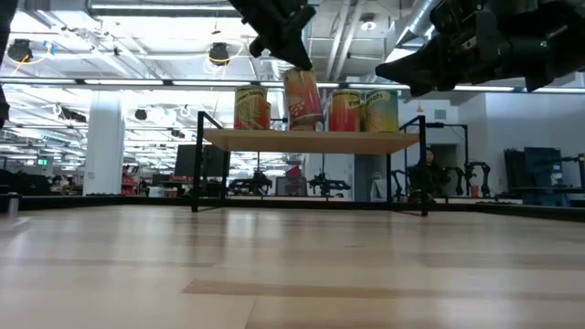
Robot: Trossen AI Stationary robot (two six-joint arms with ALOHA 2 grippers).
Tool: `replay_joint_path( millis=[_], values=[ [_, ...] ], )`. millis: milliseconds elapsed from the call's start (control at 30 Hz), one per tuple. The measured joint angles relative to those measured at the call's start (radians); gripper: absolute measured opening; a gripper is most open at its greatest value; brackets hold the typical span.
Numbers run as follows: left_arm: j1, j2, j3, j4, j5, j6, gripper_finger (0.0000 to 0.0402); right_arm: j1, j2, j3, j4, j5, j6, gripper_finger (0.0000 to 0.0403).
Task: Pick and place cans onto a shelf
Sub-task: Put the canned corn on the shelf
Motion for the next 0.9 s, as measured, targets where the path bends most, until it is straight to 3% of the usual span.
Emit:
replay_joint_path(
  millis=[900],
  values=[
    [0.076,0.087,0.008,0.032,-0.013,0.030,0.0000,0.003,0.000,0.000,0.008,0.000,0.000,0.0011]
  ],
)
